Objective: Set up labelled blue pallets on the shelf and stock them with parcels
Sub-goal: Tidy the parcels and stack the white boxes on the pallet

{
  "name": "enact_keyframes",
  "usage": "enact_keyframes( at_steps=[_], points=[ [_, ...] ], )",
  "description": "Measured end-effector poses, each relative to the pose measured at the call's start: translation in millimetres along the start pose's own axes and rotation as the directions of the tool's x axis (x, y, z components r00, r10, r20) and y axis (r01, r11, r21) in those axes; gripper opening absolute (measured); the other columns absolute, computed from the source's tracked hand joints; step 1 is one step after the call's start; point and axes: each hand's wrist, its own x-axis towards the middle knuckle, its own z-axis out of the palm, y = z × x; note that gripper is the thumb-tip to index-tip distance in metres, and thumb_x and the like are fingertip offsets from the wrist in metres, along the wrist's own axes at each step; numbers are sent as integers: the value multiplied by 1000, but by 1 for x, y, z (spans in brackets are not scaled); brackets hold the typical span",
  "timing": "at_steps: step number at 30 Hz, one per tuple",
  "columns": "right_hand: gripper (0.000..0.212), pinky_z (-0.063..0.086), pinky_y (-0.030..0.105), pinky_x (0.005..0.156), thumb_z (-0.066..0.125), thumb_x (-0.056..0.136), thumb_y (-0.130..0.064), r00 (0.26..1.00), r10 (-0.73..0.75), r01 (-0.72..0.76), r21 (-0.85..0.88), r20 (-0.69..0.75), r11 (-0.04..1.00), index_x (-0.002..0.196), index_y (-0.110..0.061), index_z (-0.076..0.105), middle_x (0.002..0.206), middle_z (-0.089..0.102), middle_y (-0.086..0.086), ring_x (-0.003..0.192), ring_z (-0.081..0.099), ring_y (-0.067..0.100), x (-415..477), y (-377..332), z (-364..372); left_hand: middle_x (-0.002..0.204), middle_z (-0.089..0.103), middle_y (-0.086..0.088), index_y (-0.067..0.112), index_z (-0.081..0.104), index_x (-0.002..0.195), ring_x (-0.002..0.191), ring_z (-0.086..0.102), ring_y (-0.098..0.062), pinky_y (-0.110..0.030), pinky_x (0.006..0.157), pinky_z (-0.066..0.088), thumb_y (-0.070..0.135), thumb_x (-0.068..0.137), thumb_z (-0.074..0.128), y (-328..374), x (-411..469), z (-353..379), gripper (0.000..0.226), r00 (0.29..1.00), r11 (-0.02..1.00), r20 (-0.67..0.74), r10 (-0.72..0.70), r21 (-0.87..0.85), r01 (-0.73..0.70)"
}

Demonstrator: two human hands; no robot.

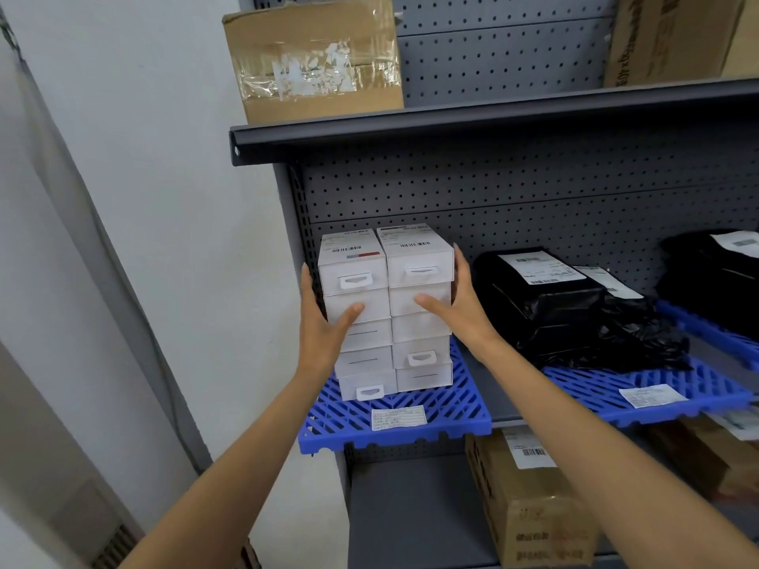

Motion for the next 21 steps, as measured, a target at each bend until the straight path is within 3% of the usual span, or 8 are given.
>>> enact_keyframes(
  at_steps=[3, 7, 13, 15, 18, 21],
  points=[
    [91, 28, 34, 115, 72, 86, -34, 999, -52, 52, 16, -1, 999, 153, -39, 11, 157, 26, -12, 142, 28, 7, 3, -15, 7, 158, 29, 14, 40, 10, 154, 143, 32, -6, -45, 117, 32, 49, 86, 69, 13, 12, -3, 90, 999, 1000, 32, 18, -21, -18],
    [83, 29, 31, 112, 66, 90, -36, 1000, -25, 25, 14, 16, 1000, 153, -35, 11, 153, 28, -13, 133, 30, 3, 4, -19, 7, 152, 37, 12, 38, 17, 152, 137, 41, -8, -45, 113, 38, 49, 85, 69, 13, 14, -5, 86, 997, 999, 65, 45, -26, -44],
    [85, 25, 40, 117, 65, 85, -54, 988, 73, -68, -37, 138, 997, 146, -54, 6, 156, 26, -14, 142, 29, 11, 5, -22, -4, 149, 41, 13, 39, 21, 149, 136, 43, -7, -41, 113, 38, 59, 87, 61, 23, 16, -12, 76, 992, 999, 126, -19, -27, 22],
    [86, 25, 39, 117, 62, 88, -53, 980, 88, -74, -81, 181, 994, 148, -52, 1, 157, 26, -12, 141, 31, 12, 4, -25, -8, 147, 45, 10, 38, 25, 147, 135, 44, -9, -41, 113, 38, 64, 88, 56, 26, 19, -20, 71, 985, 998, 163, -53, -30, 58],
    [80, 27, 36, 117, 56, 95, -43, 970, 130, -83, -222, 207, 971, 155, -31, 5, 156, 29, -8, 141, 31, 13, 3, -28, -16, 139, 53, 4, 23, 37, 143, 126, 52, -13, -32, 106, 43, 46, 93, 59, 39, 24, -27, 60, 994, 989, 105, -2, 149, -14],
    [73, 36, 35, 111, 58, 95, -40, 949, 227, -124, -405, 219, 906, 152, -22, 18, 147, 43, -2, 134, 42, 20, -7, -28, -23, 138, 51, 0, 18, 48, 136, 124, 49, -16, -27, 100, 40, 24, 93, 65, 54, 24, -25, 46, 969, 864, 67, 236, 442, -241]
  ],
)
